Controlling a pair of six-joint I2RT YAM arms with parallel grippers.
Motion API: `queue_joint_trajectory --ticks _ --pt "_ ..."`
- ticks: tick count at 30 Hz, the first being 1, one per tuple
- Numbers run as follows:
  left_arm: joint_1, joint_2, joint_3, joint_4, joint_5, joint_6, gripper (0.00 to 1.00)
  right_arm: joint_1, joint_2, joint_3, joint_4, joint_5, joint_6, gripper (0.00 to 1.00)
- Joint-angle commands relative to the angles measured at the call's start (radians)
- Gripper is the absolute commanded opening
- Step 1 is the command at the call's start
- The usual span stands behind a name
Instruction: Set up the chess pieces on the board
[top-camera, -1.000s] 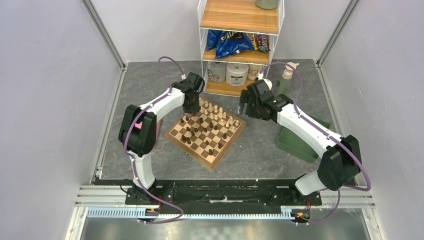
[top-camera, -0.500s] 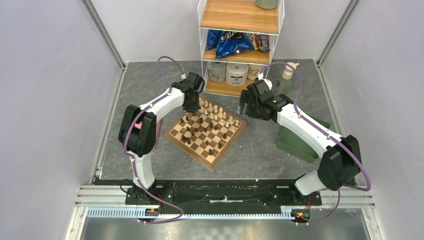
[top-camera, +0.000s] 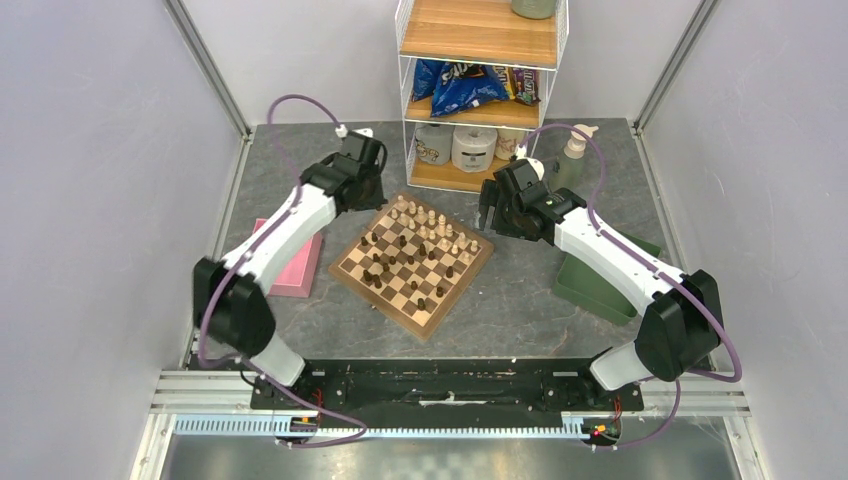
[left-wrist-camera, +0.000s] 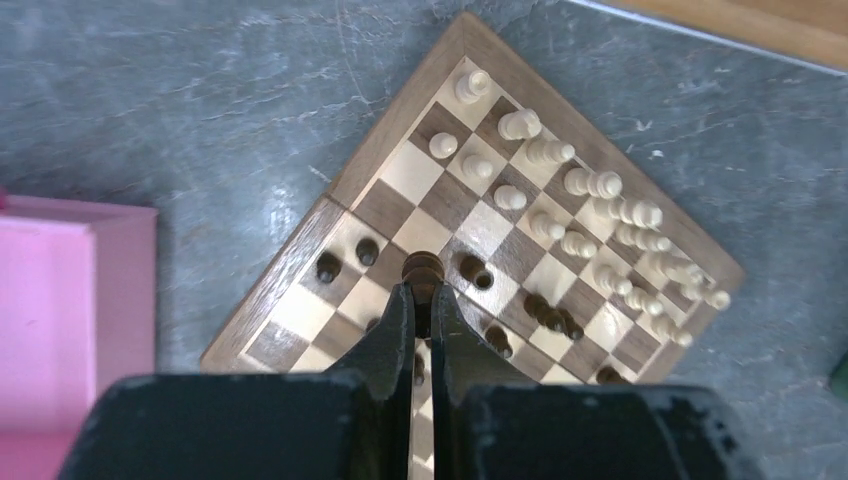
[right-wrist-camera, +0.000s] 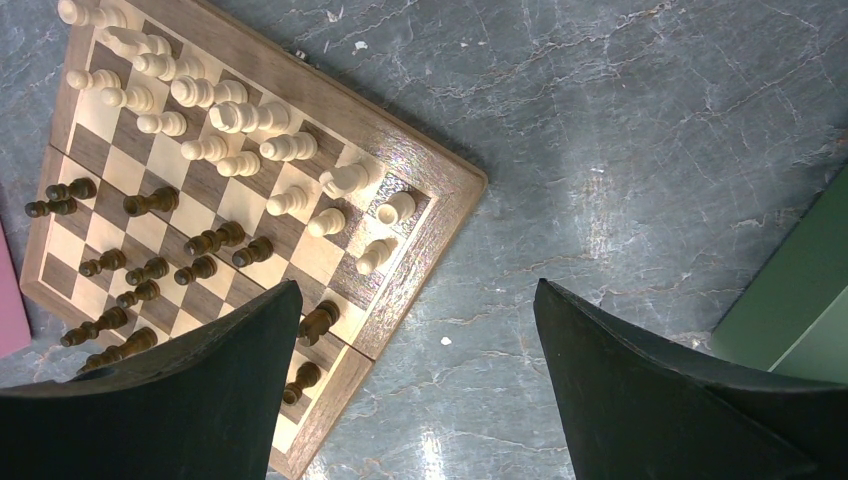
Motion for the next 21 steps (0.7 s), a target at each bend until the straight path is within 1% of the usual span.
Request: queue_joint_trajectory --ticks 1,6,9,14,21 --pt "0.014 -0.211 -0.098 -0.048 -0.059 0.021 0.02 -0.002 -0.018 0.041 0.005 0.007 0.002 0.94" --pt "0.035 -0.366 -0.273 -0.095 -0.102 -0.012 0.02 -0.002 -0.006 0.047 0.006 -0.006 0.008 0.94" --pt "0.053 -0.405 -0.36 -0.094 -0.088 -0.028 0.02 -0.003 0.003 0.05 0.005 -0.013 0.01 0.94" --pt "0.058 -0.387 -0.421 -0.059 -0.044 -0.028 0.02 -0.002 0.007 0.052 0.007 -0.02 0.012 0.94" --pt "0.058 -0.32 -0.443 -0.003 -0.006 -0.019 0.02 -0.002 0.0 0.047 0.007 -0.017 0.014 0.94"
